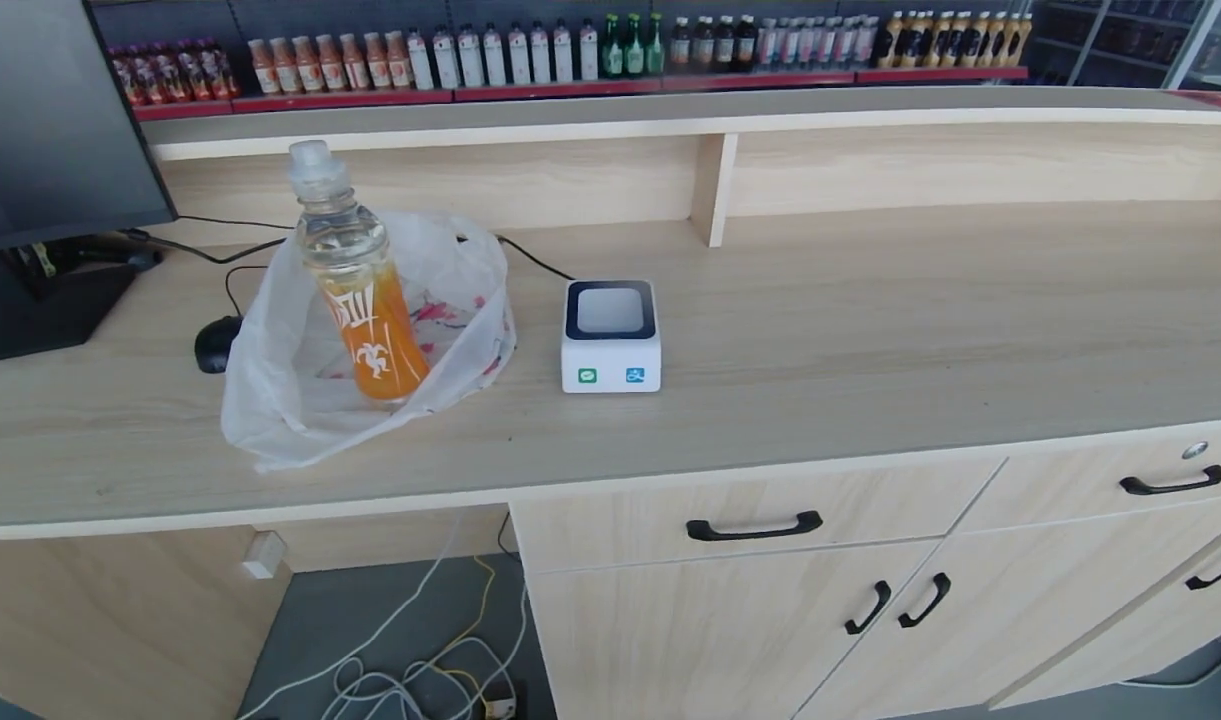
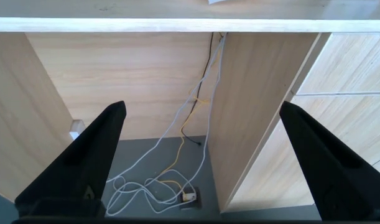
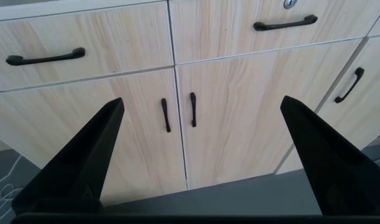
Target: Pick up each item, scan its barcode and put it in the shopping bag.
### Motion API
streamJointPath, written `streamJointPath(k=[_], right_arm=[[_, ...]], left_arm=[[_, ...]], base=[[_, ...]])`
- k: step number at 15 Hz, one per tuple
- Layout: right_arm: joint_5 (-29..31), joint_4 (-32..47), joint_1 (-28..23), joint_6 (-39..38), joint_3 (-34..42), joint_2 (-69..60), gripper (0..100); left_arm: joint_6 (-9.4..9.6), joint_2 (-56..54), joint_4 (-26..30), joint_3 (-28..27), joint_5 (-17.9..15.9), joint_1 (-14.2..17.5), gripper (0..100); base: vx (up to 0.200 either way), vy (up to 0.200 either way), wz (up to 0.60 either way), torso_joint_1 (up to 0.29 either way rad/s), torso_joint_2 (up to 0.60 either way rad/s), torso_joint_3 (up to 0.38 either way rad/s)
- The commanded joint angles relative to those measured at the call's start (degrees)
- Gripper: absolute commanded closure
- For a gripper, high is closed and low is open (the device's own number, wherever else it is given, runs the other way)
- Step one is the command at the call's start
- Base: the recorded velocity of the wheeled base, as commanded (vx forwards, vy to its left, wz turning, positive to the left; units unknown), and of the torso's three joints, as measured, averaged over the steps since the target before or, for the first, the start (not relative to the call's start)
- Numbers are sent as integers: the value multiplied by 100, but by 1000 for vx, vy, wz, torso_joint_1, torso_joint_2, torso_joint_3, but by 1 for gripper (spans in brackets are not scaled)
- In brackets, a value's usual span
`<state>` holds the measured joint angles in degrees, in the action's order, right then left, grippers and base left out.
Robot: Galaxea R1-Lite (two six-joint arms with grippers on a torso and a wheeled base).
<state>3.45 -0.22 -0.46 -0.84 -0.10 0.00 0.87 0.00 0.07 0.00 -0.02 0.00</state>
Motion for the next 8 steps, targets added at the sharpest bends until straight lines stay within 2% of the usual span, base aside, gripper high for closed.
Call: streamJointPath(k=[1,8], right_arm=[[-2,-4,2,-4,1,9,0],[-2,-4,2,-4,1,9,0]], left_arm=[[-7,0,1,0,-6,0,0],[-7,0,1,0,2,0,0]], base=[[0,0,0,0,0,0],[0,0,0,0,0,0]])
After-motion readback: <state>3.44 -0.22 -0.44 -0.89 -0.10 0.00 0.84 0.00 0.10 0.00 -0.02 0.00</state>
